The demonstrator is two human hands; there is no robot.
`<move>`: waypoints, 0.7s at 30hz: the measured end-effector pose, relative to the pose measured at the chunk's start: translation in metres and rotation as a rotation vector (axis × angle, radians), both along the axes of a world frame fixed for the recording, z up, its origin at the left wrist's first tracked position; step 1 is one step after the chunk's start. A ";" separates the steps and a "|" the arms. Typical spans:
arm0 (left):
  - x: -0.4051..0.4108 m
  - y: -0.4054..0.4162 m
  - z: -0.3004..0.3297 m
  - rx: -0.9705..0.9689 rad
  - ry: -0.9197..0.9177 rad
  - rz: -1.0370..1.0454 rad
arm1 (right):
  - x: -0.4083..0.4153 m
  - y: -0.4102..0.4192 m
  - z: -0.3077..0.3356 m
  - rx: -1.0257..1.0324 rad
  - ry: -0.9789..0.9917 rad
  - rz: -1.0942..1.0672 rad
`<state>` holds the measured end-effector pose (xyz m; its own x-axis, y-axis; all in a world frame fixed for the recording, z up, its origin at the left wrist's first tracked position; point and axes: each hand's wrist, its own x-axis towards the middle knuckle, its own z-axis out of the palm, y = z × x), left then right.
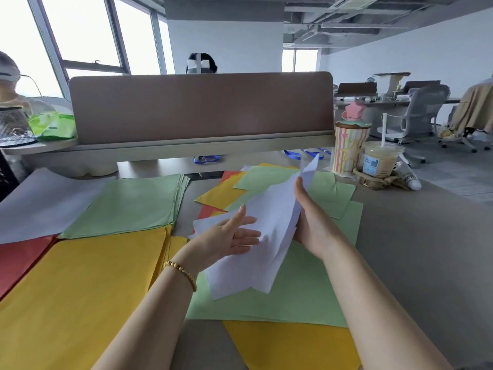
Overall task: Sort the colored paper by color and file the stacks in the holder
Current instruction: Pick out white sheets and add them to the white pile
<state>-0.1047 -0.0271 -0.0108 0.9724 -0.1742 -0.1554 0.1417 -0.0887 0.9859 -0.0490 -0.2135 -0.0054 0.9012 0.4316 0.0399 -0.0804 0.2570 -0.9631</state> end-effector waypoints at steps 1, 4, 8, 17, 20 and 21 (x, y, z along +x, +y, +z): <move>0.000 0.001 -0.001 -0.008 0.002 0.014 | -0.001 0.002 0.000 -0.011 -0.008 -0.003; 0.002 0.002 -0.001 -0.013 0.001 0.055 | -0.008 0.018 -0.003 -0.196 -0.099 -0.120; 0.002 0.002 0.000 0.029 -0.036 0.143 | -0.006 0.026 -0.015 -0.471 -0.137 -0.474; 0.011 0.016 0.004 0.558 -0.247 0.612 | 0.007 -0.005 -0.010 -0.288 0.031 -0.505; 0.008 0.026 0.006 0.376 -0.188 0.652 | 0.005 -0.010 -0.006 -0.219 0.015 -0.447; 0.008 0.029 0.005 0.275 -0.148 0.617 | 0.005 -0.010 -0.006 -0.222 0.002 -0.436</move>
<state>-0.0968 0.0020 -0.0062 0.8953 0.4447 0.0271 0.1126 -0.2849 0.9519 -0.0439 -0.2236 -0.0110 0.9999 0.0123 -0.0122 -0.0128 0.0551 -0.9984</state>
